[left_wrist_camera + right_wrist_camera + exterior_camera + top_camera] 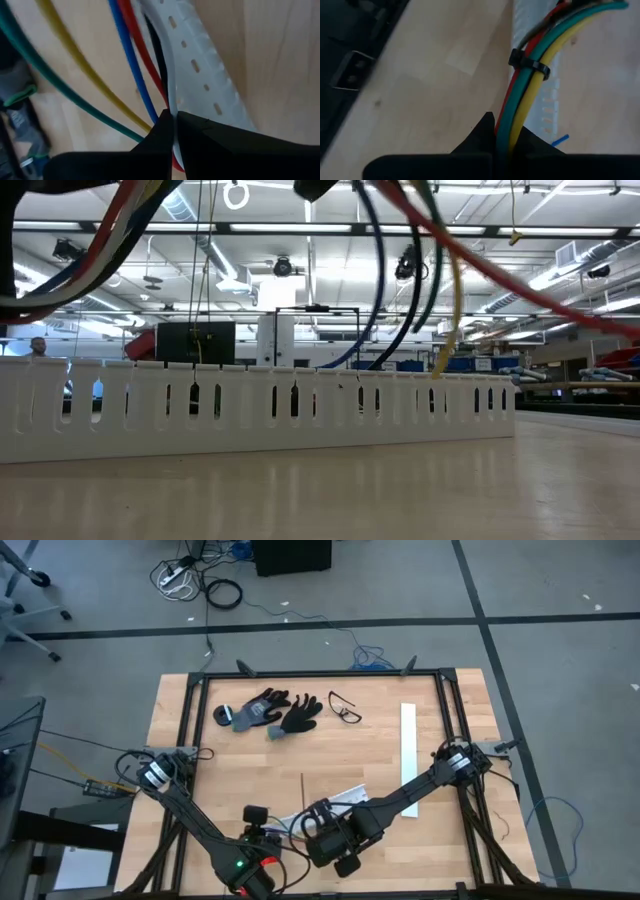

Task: Ziptie cables
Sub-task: Put the ziptied cables in a white cable duct

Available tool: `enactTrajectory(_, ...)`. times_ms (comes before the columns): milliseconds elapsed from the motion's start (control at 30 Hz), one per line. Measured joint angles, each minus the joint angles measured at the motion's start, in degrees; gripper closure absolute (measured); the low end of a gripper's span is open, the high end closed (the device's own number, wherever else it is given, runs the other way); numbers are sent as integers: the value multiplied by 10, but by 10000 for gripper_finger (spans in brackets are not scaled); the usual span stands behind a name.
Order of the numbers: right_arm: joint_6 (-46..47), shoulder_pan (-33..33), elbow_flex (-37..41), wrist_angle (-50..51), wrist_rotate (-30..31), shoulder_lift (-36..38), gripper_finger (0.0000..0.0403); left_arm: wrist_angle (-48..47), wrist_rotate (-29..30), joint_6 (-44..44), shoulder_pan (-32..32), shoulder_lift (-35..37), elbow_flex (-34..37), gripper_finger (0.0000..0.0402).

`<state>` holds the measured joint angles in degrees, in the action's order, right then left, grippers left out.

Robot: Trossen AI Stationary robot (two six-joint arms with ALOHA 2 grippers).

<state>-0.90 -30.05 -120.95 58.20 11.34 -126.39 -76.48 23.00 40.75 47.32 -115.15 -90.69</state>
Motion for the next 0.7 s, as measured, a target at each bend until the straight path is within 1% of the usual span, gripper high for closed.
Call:
enactTrajectory(200,32,-2,0,6,-26,0,397,35,-5,-1,0,0,6,401)
enactTrajectory(333,52,-3,0,7,-43,0,397,53,-8,-19,0,0,7,401)
enactTrajectory(533,79,-3,0,5,-49,0,397,82,-35,-47,-6,0,21,401)
enactTrajectory(700,95,-5,0,5,-54,0,397,84,-48,-54,-18,0,22,399)
